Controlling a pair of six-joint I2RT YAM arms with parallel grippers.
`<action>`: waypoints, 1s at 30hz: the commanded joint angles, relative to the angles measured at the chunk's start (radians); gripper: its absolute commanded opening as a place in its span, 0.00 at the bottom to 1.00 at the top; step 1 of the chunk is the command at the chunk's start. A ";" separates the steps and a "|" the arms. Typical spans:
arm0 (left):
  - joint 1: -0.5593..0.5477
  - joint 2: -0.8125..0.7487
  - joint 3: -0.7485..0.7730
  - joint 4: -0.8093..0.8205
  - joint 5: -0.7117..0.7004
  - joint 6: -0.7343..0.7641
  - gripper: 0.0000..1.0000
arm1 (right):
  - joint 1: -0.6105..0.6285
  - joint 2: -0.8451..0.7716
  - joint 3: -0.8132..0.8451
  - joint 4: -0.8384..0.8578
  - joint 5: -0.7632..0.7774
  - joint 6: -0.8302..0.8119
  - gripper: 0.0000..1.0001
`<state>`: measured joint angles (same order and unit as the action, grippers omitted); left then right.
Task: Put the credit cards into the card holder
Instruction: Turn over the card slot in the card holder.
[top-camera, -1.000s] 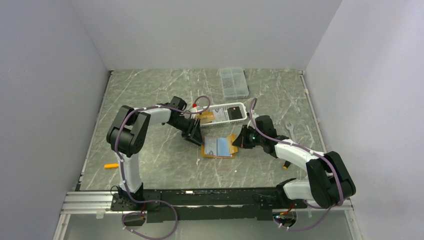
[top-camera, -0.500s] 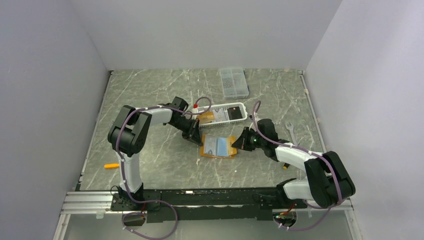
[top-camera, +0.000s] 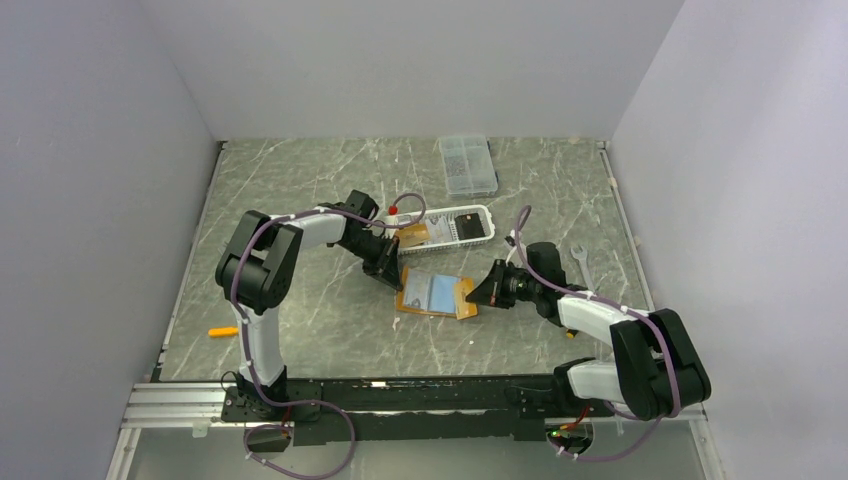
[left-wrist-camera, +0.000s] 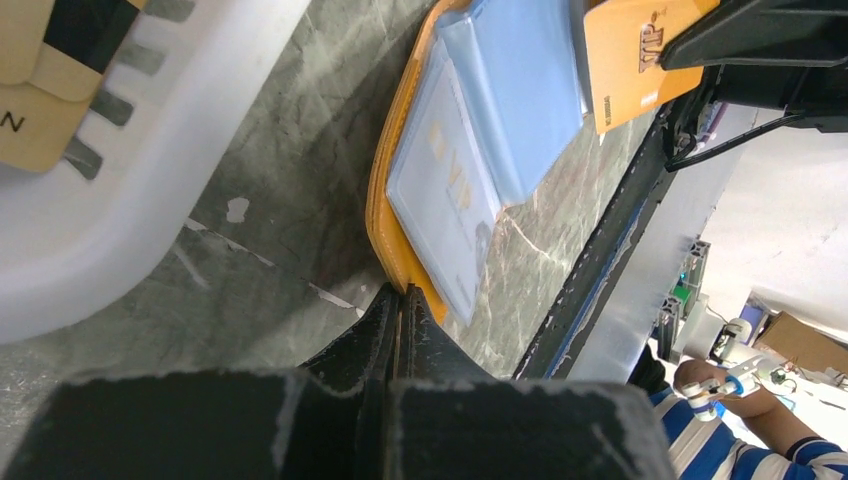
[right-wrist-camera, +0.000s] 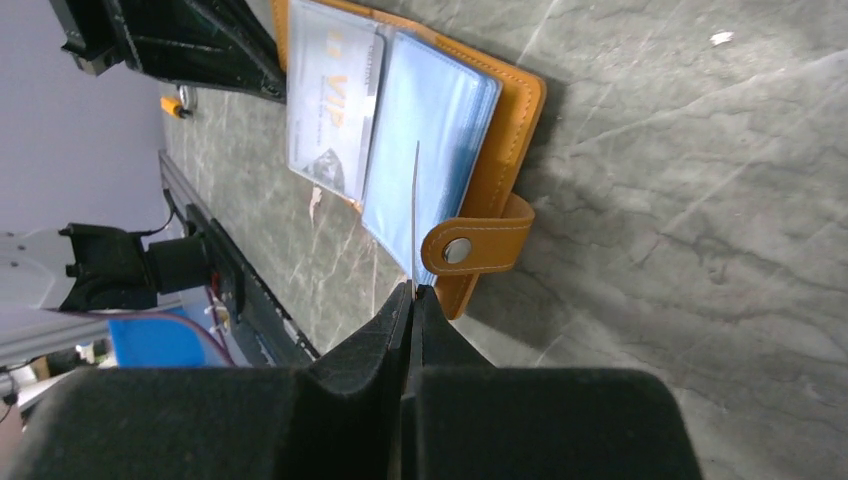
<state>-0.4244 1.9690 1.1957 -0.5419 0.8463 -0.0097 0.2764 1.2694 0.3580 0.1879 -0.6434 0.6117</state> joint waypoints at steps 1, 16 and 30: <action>-0.008 -0.047 0.031 -0.025 -0.006 0.042 0.00 | -0.003 -0.024 -0.007 0.027 -0.085 -0.014 0.00; -0.013 -0.056 0.039 -0.038 -0.003 0.057 0.00 | -0.018 -0.051 -0.042 -0.035 -0.058 -0.036 0.00; -0.012 -0.049 0.039 -0.038 -0.017 0.065 0.00 | -0.022 -0.033 -0.047 -0.054 -0.049 -0.052 0.00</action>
<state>-0.4316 1.9587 1.2011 -0.5671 0.8337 0.0269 0.2592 1.2415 0.3157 0.1318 -0.6895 0.5789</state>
